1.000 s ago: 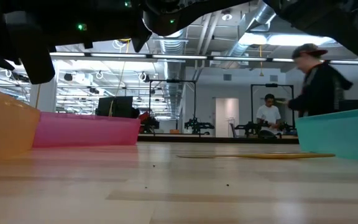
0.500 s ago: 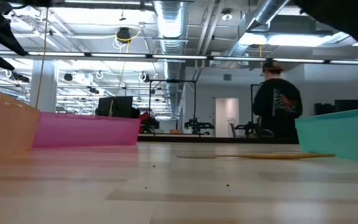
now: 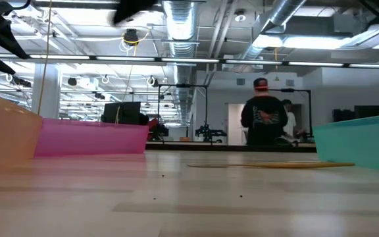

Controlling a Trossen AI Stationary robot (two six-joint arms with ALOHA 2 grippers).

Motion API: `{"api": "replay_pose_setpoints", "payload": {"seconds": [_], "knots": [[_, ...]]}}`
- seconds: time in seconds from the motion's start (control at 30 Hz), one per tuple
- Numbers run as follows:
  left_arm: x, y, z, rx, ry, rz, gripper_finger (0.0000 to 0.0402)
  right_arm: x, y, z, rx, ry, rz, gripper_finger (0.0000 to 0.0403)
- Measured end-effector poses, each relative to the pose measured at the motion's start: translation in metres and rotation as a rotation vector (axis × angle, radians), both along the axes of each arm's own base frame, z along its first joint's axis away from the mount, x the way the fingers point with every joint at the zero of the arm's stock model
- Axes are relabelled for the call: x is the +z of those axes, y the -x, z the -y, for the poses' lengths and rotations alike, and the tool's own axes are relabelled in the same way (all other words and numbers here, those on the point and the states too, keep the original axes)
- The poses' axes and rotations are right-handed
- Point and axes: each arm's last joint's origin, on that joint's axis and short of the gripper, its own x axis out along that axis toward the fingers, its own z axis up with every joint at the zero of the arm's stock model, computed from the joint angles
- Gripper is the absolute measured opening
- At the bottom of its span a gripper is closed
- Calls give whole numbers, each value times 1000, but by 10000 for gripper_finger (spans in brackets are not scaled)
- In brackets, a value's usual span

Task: Sort silverware by color (type)
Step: Put the gold knife into the red bin

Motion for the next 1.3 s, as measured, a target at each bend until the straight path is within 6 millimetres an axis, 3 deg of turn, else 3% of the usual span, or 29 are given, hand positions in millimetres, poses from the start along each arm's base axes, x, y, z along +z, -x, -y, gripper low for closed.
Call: {"api": "replay_pose_setpoints", "payload": {"seconds": [0.17, 0.4, 0.57, 0.7, 1.0, 1.3], "knots": [[0, 0, 0, 0, 0, 0, 247, 10, 30, 16, -99, 5, -206, 134], [0, 0, 0, 0, 0, 0, 247, 0, 55, 32, -211, 36, -497, 134], [0, 0, 0, 0, 0, 0, 247, -9, 71, 24, -198, -2, -578, 134], [0, 0, 0, 1, 0, 0, 247, -7, 105, 18, -254, -9, -593, 134], [0, 0, 0, 0, -1, 0, 247, -62, 165, 13, -361, -214, -340, 134], [0, 0, 0, 1, 0, 0, 247, -119, 176, 20, -426, -288, -262, 141]]}}
